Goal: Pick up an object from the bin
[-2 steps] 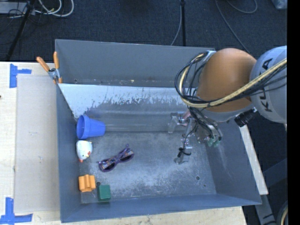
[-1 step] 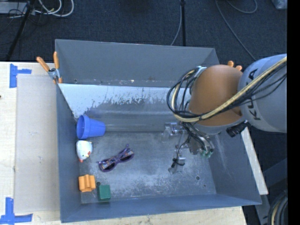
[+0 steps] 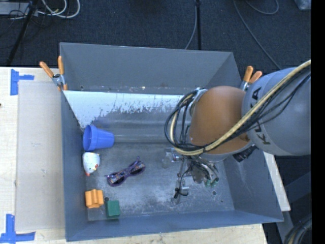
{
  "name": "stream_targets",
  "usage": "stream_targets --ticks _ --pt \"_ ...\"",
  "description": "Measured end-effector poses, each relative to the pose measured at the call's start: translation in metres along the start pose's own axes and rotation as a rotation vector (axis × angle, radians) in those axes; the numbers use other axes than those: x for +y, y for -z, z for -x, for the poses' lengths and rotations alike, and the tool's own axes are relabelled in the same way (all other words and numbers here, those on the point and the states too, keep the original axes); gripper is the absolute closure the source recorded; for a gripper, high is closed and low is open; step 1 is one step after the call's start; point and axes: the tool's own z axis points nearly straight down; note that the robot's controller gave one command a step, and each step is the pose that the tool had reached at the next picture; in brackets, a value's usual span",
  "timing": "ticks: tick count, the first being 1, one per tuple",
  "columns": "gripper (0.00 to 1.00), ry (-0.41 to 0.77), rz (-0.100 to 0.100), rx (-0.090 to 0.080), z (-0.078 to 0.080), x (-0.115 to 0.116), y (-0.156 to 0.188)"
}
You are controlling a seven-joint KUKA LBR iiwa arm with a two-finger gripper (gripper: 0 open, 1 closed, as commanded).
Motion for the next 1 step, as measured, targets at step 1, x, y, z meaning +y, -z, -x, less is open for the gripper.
stream_targets --ticks 1 --pt "0.00 0.042 0.003 -0.023 0.0368 0.0565 -0.0238"
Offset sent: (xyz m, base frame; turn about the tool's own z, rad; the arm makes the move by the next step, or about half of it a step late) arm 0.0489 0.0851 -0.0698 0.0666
